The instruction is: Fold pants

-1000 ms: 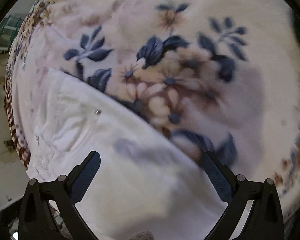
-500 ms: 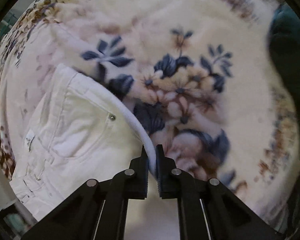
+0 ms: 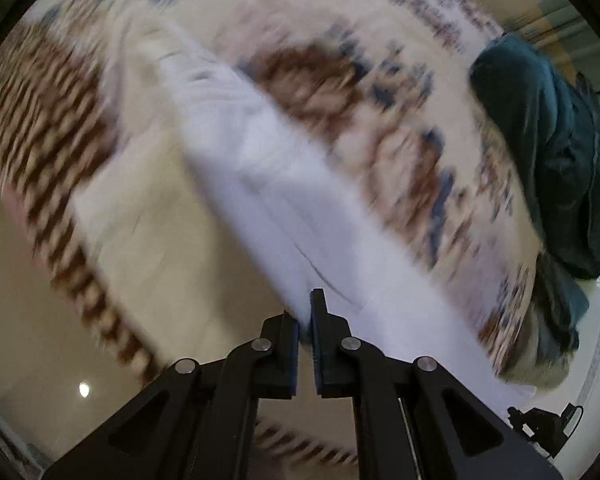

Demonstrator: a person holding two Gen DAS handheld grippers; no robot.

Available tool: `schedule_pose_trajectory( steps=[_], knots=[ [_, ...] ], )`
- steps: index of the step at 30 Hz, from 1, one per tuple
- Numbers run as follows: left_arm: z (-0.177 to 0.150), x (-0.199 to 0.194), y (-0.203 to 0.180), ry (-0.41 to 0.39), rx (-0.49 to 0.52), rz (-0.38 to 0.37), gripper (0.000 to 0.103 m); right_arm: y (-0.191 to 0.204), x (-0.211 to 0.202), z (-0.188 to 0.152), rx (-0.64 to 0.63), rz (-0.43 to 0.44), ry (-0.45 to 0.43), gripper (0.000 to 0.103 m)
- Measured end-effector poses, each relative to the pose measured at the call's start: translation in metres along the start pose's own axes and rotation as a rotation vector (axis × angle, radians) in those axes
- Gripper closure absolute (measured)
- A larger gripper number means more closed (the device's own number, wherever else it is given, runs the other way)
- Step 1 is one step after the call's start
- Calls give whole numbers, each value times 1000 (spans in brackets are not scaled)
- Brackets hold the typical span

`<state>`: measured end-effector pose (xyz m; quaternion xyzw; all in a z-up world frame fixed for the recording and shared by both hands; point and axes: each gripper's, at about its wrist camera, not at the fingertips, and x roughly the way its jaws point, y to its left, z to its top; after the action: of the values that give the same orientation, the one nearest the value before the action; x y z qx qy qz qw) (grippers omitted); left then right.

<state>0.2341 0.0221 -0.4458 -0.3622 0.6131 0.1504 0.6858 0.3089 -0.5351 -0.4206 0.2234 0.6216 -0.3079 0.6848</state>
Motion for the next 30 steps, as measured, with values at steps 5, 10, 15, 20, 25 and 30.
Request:
schedule_pose_trajectory(
  steps=[5, 10, 15, 20, 25, 30],
  knots=[
    [-40, 39, 56, 79, -21, 51, 99, -40, 42, -44, 33, -30, 47, 98],
    [-37, 64, 73, 110, -54, 13, 95, -72, 93, -67, 64, 14, 151, 77],
    [-40, 36, 55, 57, -12, 12, 84, -115, 85, -71, 160, 141, 102, 46],
    [-49, 14, 19, -26, 41, 17, 34, -155, 78, -44, 307, 249, 12, 46],
    [-65, 22, -23, -69, 182, 46, 34, -178, 109, -9, 426, 270, 24, 49],
    [-79, 49, -50, -59, 261, 74, 34, -176, 97, -3, 418, 244, -65, 99]
  ],
)
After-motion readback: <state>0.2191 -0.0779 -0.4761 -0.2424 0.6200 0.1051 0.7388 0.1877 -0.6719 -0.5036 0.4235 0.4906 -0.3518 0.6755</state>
